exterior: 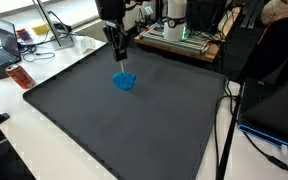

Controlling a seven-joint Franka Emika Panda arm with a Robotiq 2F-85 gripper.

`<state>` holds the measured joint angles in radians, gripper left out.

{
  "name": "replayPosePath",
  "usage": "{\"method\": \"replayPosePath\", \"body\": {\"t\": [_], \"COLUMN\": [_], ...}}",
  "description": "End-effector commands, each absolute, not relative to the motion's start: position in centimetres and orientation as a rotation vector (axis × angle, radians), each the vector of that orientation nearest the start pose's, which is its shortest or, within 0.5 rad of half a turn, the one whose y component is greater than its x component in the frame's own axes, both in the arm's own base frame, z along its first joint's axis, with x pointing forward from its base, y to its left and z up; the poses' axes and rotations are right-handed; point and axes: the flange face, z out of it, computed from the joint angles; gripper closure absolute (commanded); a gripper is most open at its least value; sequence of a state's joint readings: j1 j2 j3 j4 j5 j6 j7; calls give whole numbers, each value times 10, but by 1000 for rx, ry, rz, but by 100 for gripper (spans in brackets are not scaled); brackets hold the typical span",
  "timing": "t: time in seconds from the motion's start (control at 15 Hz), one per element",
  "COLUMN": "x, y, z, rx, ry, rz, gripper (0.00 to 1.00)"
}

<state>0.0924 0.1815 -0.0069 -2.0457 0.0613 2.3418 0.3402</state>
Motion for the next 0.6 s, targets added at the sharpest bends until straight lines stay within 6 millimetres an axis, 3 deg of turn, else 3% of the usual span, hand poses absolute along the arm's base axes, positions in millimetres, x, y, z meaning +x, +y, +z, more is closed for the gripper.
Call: {"method": "replayPosePath", "body": {"t": [0.0,0.53], "x": [585,578], "y": [45,43], "z": [361,346], "rx": [-2993,-3024], "ry": [443,456], "rz": [-171,-126], "gripper": [97,97]}}
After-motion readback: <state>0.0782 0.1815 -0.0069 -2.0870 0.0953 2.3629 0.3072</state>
